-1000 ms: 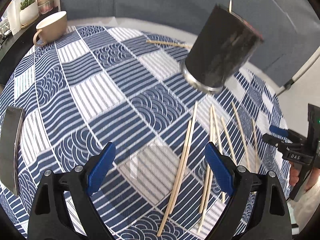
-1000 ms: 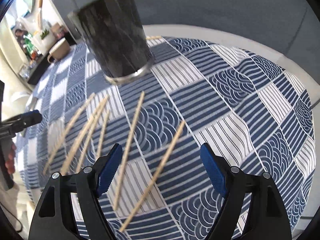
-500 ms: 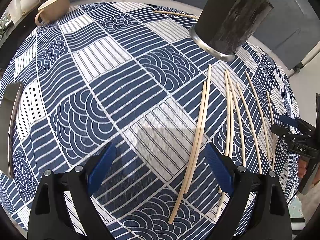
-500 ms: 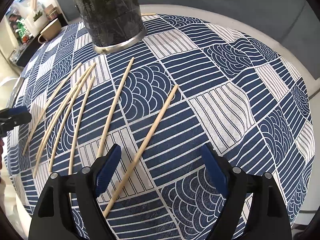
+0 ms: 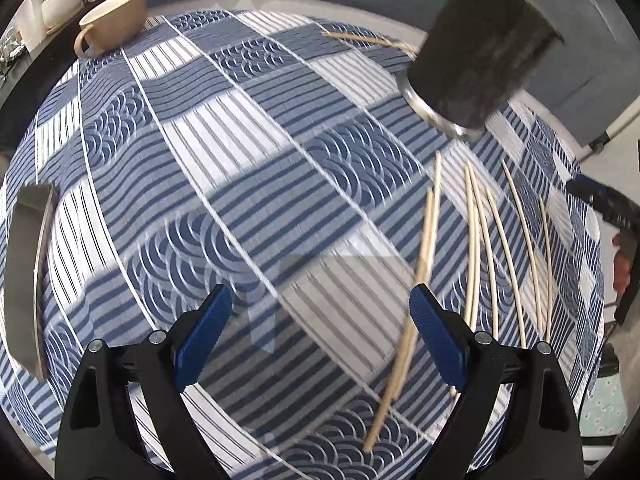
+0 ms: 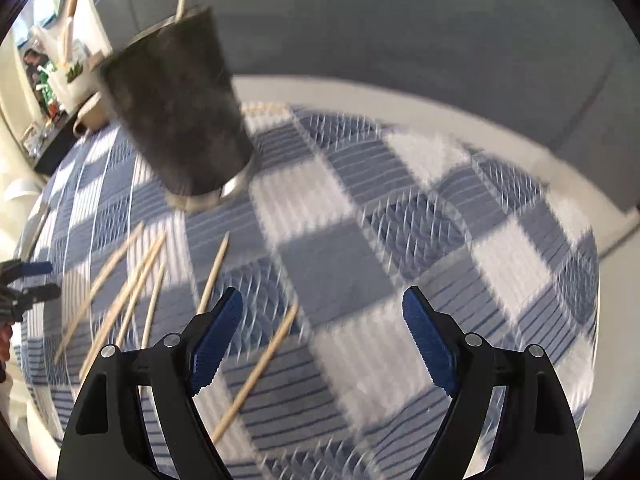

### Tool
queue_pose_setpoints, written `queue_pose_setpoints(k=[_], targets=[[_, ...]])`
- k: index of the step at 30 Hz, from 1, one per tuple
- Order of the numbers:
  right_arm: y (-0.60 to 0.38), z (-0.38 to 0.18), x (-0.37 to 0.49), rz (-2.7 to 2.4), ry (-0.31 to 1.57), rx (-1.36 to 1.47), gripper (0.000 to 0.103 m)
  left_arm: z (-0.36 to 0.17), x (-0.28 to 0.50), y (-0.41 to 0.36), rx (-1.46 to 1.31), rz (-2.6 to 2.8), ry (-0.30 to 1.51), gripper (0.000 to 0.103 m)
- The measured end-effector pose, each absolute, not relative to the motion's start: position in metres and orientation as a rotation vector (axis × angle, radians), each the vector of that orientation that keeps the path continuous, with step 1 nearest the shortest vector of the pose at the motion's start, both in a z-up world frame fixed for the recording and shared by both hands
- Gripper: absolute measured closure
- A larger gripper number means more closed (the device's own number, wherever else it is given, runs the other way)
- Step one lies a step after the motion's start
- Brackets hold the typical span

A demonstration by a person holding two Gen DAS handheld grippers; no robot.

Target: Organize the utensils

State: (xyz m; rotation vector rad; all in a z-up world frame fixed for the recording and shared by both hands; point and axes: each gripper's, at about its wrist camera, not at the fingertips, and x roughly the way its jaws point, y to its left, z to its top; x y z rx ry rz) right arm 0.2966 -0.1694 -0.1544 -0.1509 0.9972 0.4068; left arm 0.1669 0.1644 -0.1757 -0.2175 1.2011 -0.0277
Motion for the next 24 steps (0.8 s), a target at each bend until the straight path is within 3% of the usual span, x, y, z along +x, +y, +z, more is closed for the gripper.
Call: queue_pose_setpoints(k=[14,24], targets=[[-0.103,-0.156,0.459,0.639,0.925,-0.386,0.036,-0.173,0.258,0.203,-0.186,-0.029,1.177,0.014],[-0.041,-0.178,0.510,0.883,0.921,-0.518,0.047,-0.185,0.304,0.208,-0.209,-0.054,1.159,0.014]])
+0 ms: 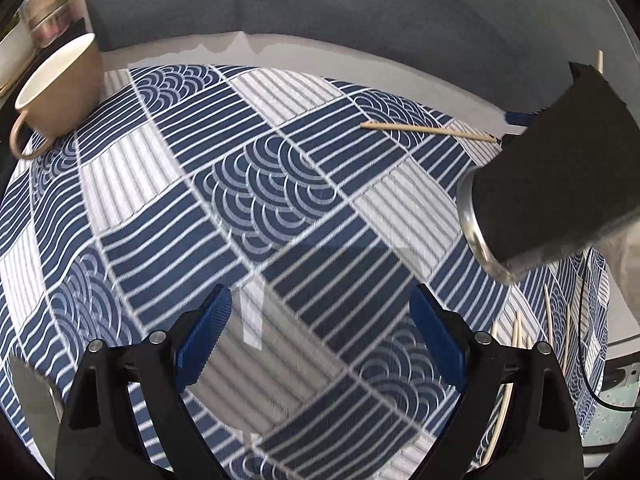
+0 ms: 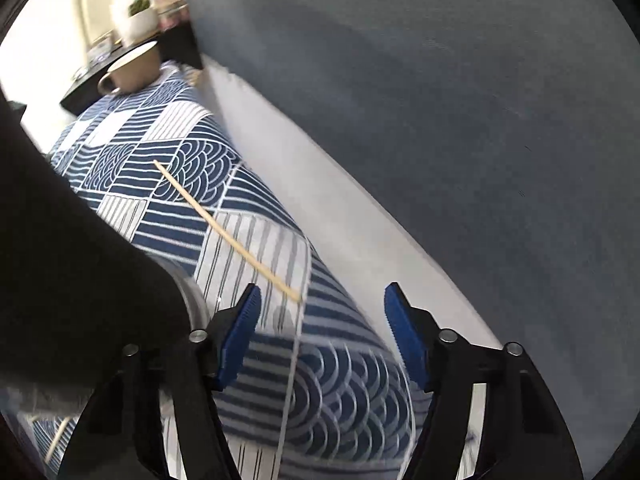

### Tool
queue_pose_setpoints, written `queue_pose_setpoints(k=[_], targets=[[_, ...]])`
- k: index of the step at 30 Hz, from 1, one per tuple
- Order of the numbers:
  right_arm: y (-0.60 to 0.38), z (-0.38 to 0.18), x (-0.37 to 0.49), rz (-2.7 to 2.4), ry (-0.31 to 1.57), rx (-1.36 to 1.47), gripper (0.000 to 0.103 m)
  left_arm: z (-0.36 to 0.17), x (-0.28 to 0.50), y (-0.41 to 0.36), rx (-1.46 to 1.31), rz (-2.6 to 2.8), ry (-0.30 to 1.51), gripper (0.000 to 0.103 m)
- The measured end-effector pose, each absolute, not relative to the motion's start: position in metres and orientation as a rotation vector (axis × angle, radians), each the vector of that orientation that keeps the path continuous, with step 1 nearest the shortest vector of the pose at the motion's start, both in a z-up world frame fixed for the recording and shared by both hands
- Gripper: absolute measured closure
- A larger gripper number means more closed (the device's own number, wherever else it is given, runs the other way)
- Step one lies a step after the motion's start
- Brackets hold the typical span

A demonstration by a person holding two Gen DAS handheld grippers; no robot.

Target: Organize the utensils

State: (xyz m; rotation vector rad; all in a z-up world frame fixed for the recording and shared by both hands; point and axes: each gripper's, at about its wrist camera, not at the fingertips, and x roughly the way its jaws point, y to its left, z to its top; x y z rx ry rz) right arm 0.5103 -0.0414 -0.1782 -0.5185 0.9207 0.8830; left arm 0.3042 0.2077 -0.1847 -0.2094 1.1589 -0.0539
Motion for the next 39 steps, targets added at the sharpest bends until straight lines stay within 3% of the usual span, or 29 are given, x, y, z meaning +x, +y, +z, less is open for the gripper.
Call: queue_pose_setpoints(k=[10,11,13,19,21,23,24,25,29,37,39], targets=[[0.003,-0.185,0.519,1.080,0.922,-0.569,0.060,-0.190,0.322,0.197,-0.185,-0.055,1.136,0.013],[0.009,-0.185,0.518,1.098,0.919,-0.578,0.065,-0.189,0.321,0.196,-0.185,-0.057,1.136,0.013],[0.015,-0.185,0.514,1.142,0.932,-0.572,0.087,-0.190,0.324,0.193,-0.181,-0.061,1.134,0.013],[0.019,-0.188,0.501,1.140,0.901,-0.646,0.103,-0.191,0.323,0.186,-0.152,-0.055,1.141,0.018],[0.016,-0.188,0.498,1.132,0.900,-0.647,0.103,-0.189,0.322,0.187,-0.163,-0.038,1.138,0.042],[0.008,-0.188,0.495,1.123,0.917,-0.623,0.103,-0.187,0.320,0.190,-0.191,-0.038,1.148,0.053],[0.005,-0.189,0.493,1.120,0.926,-0.612,0.103,-0.186,0.318,0.192,-0.205,-0.042,1.155,0.069],[-0.001,-0.189,0.490,1.105,0.932,-0.602,0.103,-0.185,0.315,0.194,-0.215,-0.044,1.158,0.075],[-0.038,-0.184,0.481,1.035,0.971,-0.515,0.103,-0.178,0.300,0.192,-0.222,-0.052,1.164,0.086],[-0.090,-0.168,0.461,0.990,1.015,-0.386,0.100,-0.162,0.270,0.185,-0.230,-0.075,1.177,0.087],[-0.090,-0.164,0.465,0.993,1.024,-0.404,0.097,-0.162,0.263,0.184,-0.236,-0.077,1.174,0.080]])
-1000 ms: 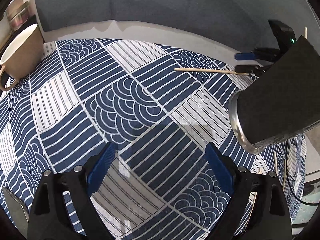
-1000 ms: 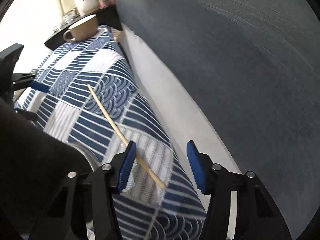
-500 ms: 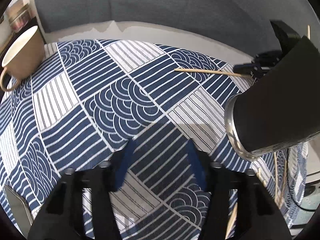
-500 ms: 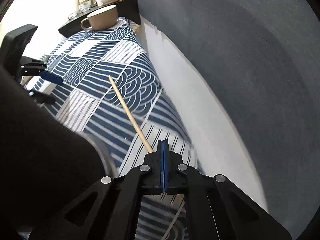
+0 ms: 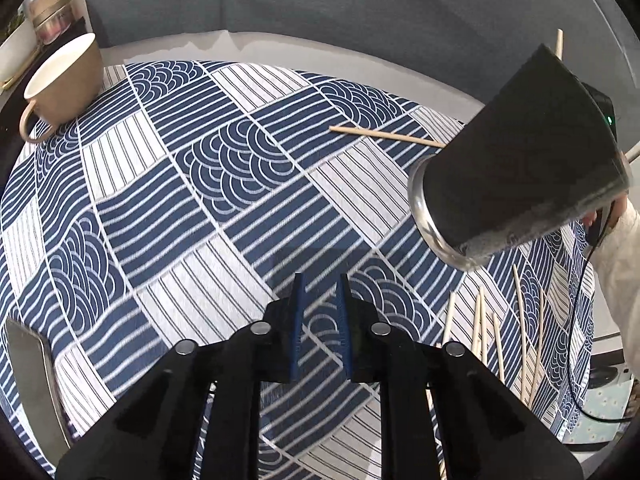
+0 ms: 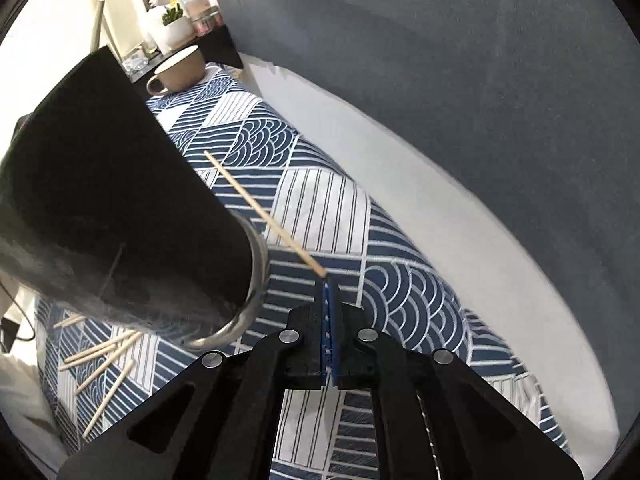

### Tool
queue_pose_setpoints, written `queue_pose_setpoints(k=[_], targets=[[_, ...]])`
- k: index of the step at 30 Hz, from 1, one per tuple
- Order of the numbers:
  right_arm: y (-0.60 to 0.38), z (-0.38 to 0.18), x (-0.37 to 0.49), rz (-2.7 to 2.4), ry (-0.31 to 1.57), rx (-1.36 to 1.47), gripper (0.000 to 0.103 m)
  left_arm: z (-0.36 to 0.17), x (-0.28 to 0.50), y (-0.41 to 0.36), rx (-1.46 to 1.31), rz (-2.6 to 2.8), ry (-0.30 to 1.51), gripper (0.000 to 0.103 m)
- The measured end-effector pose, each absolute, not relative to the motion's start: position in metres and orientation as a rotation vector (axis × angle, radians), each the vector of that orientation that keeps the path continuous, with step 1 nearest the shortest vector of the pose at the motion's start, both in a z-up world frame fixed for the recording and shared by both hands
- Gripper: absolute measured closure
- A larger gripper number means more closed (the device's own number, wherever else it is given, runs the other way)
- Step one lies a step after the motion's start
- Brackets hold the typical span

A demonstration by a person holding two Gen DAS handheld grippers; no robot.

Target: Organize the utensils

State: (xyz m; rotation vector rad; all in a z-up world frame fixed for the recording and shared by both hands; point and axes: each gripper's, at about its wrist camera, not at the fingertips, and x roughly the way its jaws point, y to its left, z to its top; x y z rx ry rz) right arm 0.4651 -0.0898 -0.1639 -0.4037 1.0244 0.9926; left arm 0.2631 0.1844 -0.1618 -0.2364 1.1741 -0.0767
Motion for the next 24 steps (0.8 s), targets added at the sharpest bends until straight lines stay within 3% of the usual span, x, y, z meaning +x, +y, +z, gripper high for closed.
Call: queue_pose_setpoints(k=[2,3,7,9,16,20,24], targets=[[-0.080,-0.163,0.469,0.996,1.023,-0.447,0.096,-0.161,0.258,0.187,-0.239,-0.081,1.171,0.065],[-0.072,-0.163,0.473,0.991,1.021,-0.477,0.090,-0.162,0.256,0.187,-0.230,-0.075,1.171,0.056],[-0.037,-0.170,0.487,1.037,1.052,-0.543,0.070,-0.170,0.261,0.184,-0.195,-0.060,1.164,0.041],[-0.018,-0.173,0.492,1.066,1.053,-0.594,0.070,-0.172,0.261,0.186,-0.175,-0.053,1.160,0.035],[0.029,-0.179,0.494,1.215,1.119,-0.699,0.068,-0.186,0.263,0.193,-0.158,-0.061,1.171,0.032],[0.046,-0.182,0.479,1.217,1.067,-0.800,0.058,-0.187,0.265,0.196,-0.181,-0.074,1.163,0.031],[0.056,-0.182,0.467,1.190,0.987,-0.883,0.057,-0.187,0.265,0.197,-0.147,-0.066,1.167,0.030]])
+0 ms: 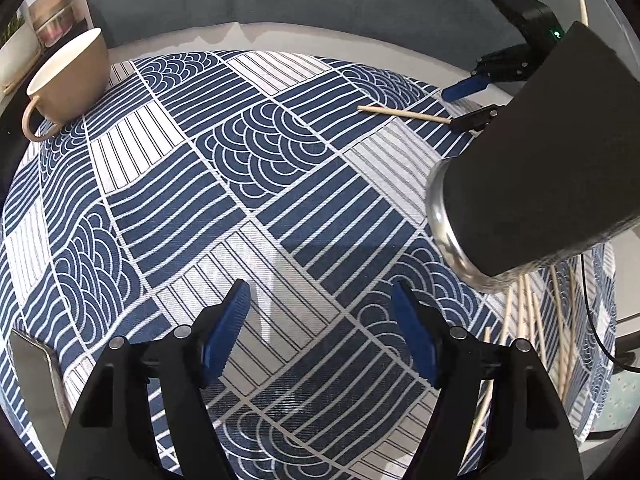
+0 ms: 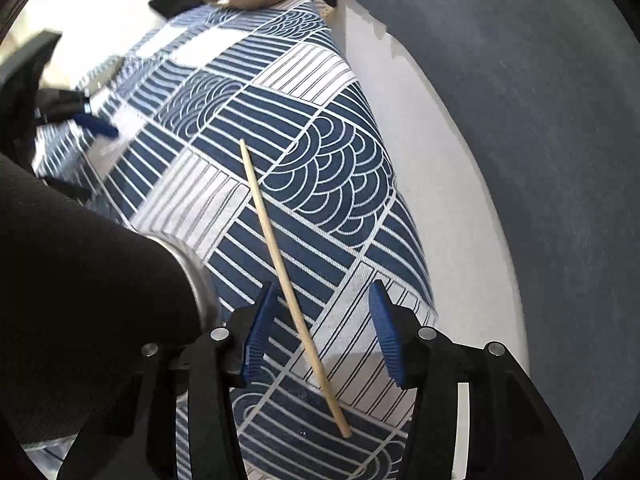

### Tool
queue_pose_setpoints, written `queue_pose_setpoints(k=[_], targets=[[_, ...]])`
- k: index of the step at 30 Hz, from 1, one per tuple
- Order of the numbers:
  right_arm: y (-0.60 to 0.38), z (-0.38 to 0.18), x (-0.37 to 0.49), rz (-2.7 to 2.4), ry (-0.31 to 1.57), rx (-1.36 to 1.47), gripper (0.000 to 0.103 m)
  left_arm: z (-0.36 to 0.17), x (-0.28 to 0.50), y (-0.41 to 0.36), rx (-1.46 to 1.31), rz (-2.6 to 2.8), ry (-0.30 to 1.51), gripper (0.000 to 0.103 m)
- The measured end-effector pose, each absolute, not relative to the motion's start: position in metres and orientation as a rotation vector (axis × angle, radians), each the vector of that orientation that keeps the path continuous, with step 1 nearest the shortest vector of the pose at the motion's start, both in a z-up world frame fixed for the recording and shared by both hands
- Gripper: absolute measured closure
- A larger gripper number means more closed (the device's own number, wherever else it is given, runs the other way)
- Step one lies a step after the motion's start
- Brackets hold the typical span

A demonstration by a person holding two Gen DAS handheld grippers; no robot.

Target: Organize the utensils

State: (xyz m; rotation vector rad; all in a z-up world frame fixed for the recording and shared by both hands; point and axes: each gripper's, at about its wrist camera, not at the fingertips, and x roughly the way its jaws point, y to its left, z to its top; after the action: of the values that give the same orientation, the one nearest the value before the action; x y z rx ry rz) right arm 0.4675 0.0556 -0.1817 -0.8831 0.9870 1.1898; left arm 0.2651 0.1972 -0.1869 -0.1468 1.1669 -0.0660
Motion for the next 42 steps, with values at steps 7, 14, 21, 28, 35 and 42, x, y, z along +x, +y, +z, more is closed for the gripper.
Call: queue_pose_setpoints(k=[7,14,21,28,35,42], targets=[[0.055,-0.180,0.461,1.164,1.004,-0.854,0.098,-0.190,0.269,0.188,-0.103,-0.065,1.171,0.025],[0.025,-0.179,0.451,1.076,1.046,-0.770,0.099,-0.187,0.263,0.192,-0.203,-0.103,1.186,0.058],[-0.053,-0.155,0.440,0.958,1.089,-0.497,0.099,-0.172,0.247,0.191,-0.232,-0.090,1.194,0.089],[-0.114,-0.081,0.399,0.936,0.949,-0.246,0.098,-0.129,0.225,0.176,-0.197,-0.092,1.145,0.097],[-0.111,-0.016,0.354,1.036,0.733,-0.032,0.098,-0.064,0.225,0.156,-0.153,-0.101,1.013,0.098],[-0.068,-0.002,0.339,1.117,0.579,0.092,0.098,-0.026,0.234,0.135,-0.083,-0.120,0.938,0.066]])
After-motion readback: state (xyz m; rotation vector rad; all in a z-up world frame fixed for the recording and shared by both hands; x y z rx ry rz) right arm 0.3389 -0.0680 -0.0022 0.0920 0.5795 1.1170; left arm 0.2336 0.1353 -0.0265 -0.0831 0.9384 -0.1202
